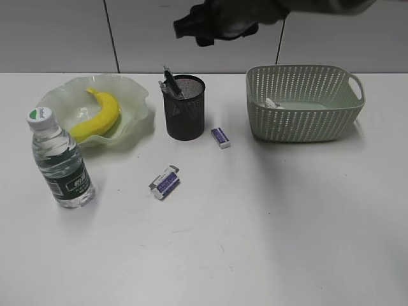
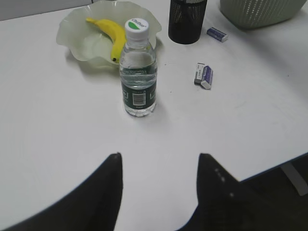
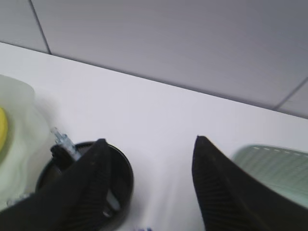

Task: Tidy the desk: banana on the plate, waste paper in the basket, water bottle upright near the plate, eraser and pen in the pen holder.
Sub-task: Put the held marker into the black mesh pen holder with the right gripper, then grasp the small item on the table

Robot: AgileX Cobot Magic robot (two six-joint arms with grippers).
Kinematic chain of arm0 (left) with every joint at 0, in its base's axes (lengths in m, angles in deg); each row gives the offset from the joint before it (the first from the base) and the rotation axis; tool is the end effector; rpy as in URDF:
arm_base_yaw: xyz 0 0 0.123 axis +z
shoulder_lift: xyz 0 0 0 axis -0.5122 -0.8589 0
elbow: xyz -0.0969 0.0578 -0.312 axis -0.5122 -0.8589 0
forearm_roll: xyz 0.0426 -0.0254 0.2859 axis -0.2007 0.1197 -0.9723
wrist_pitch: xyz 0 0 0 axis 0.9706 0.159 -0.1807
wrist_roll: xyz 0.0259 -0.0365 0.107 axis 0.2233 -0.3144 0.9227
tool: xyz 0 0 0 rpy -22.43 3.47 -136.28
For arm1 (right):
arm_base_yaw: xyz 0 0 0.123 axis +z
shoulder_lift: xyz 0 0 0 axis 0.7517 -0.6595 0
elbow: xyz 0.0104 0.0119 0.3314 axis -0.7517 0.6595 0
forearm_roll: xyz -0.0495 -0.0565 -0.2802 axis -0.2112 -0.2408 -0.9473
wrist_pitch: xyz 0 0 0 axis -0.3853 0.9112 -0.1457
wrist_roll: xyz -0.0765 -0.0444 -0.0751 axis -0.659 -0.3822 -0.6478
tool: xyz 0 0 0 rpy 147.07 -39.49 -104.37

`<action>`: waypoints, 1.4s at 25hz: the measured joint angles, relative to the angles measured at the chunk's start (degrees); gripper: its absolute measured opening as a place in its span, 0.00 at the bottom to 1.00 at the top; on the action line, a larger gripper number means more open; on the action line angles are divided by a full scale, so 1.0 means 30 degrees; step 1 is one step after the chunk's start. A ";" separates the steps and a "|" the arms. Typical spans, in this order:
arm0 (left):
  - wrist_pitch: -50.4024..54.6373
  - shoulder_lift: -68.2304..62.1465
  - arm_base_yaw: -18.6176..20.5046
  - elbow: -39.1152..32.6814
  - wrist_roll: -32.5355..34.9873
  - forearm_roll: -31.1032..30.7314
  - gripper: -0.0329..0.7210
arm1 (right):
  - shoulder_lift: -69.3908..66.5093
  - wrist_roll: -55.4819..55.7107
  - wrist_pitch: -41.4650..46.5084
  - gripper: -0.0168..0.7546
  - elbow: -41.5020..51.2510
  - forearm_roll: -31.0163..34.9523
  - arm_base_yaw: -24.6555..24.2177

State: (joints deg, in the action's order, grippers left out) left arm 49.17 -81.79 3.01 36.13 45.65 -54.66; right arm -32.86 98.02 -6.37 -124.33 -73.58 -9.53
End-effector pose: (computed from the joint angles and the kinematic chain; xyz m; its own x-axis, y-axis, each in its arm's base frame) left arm 0.0162 -0.0006 0.2967 -0.4785 0.1455 -0.8659 0.3755 0.9254 -0.0520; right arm 0.4607 0.3281 0.2606 -0.5157 -0.2059 -0.8316 -0.3139 0.9486 -0.0402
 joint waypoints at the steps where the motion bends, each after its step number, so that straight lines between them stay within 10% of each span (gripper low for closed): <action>1: 0.0000 0.0000 0.0000 0.0000 0.0000 0.0000 0.54 | 0.0642 -0.1874 0.1324 0.57 0.0000 0.1001 0.0112; 11: 0.0000 0.0000 0.0000 0.0000 0.0000 0.0000 0.54 | 0.6795 -1.3071 1.3609 0.41 0.0574 0.9706 0.0605; 35: 0.0000 0.0000 0.0000 0.0000 0.0000 -0.0018 0.54 | 3.2617 -1.4839 1.3329 0.38 2.0837 1.2914 0.0636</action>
State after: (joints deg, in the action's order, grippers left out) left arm 49.17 -81.79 3.01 36.13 45.65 -54.71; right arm 65.00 53.51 33.62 -61.82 -34.83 -7.62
